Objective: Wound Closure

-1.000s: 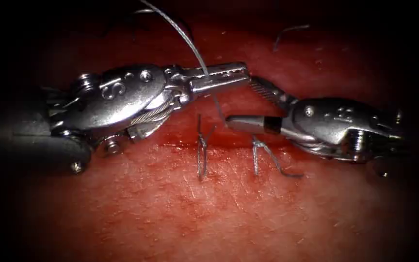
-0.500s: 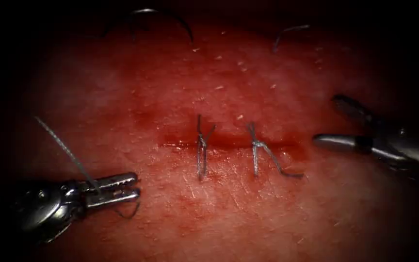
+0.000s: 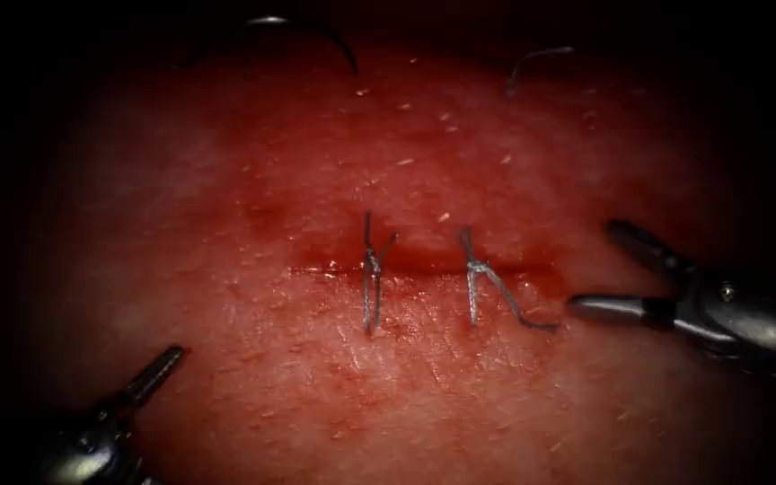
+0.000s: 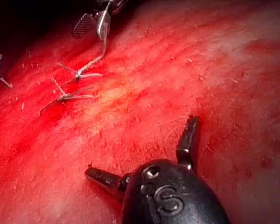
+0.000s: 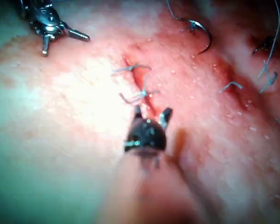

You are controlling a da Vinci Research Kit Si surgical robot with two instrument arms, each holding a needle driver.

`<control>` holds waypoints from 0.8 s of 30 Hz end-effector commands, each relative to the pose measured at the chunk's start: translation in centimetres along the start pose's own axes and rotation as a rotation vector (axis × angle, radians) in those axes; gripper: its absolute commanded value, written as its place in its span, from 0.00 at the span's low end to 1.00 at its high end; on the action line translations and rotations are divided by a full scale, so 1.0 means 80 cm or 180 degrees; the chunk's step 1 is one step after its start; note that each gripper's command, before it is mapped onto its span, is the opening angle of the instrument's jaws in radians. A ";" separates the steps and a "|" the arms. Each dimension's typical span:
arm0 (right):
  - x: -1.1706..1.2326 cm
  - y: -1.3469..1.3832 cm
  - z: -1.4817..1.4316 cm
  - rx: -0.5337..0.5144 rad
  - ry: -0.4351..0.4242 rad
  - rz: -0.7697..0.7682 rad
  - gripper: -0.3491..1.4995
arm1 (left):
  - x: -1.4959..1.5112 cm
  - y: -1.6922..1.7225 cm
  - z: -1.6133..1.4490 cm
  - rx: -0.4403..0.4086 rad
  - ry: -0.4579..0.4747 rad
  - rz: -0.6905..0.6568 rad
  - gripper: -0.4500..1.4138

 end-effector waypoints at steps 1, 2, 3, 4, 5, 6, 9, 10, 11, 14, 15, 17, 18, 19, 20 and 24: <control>-0.0007 -0.0006 0.0006 0.0005 -0.0003 0.0003 0.99 | 0.0000 0.0012 0.0007 -0.0064 -0.0017 0.0064 0.79; -0.0008 -0.0006 0.0005 0.0008 -0.0001 0.0000 0.99 | 0.0014 0.0036 0.0008 -0.0169 0.0028 0.0204 0.77; -0.0009 -0.0006 0.0004 0.0012 -0.0009 -0.0002 0.98 | 0.0022 0.0047 0.0010 -0.0197 0.0083 0.0276 0.76; -0.0010 -0.0006 0.0003 0.0009 0.0000 -0.0004 0.98 | 0.0031 0.0058 0.0013 -0.0223 0.0140 0.0349 0.75; -0.0012 -0.0008 0.0002 0.0008 0.0011 -0.0007 0.98 | 0.0043 0.0070 0.0019 -0.0225 0.0193 0.0452 0.72; -0.0014 -0.0009 0.0001 0.0008 0.0014 -0.0011 0.98 | 0.0054 0.0078 0.0024 -0.0215 0.0213 0.0541 0.70; -0.0021 -0.0016 -0.0003 0.0009 0.0023 -0.0029 0.97 | 0.0089 0.0092 0.0048 -0.0142 0.0260 0.0766 0.65; -0.0022 -0.0017 -0.0004 0.0007 0.0034 -0.0032 0.97 | 0.0098 0.0093 0.0057 -0.0109 0.0302 0.0857 0.63; -0.0024 -0.0017 -0.0006 0.0010 0.0036 -0.0036 0.97 | 0.0110 0.0093 0.0069 -0.0057 0.0379 0.0999 0.61; -0.0028 -0.0017 -0.0013 -0.0003 0.0021 -0.0046 0.96 | 0.0132 0.0088 0.0099 0.0092 0.0588 0.1207 0.56; -0.0028 -0.0017 -0.0015 -0.0012 0.0026 -0.0046 0.96 | 0.0138 0.0086 0.0109 0.0120 0.0612 0.1251 0.56; -0.0029 -0.0016 -0.0019 -0.0011 0.0053 -0.0044 0.94 | 0.0148 0.0082 0.0129 0.0177 0.0608 0.1323 0.56; -0.0029 -0.0015 -0.0021 -0.0013 0.0070 -0.0042 0.93 | 0.0154 0.0079 0.0142 0.0258 0.0576 0.1345 0.56; -0.0029 -0.0015 -0.0022 -0.0013 0.0079 -0.0041 0.93 | 0.0157 0.0077 0.0153 0.0327 0.0546 0.1390 0.56; -0.0029 -0.0014 -0.0023 -0.0010 0.0079 -0.0041 0.92 | 0.0160 0.0074 0.0163 0.0378 0.0524 0.1436 0.56; -0.0029 -0.0014 -0.0030 -0.0014 0.0072 -0.0040 0.86 | 0.0172 0.0055 0.0210 0.0670 0.0372 0.1645 0.56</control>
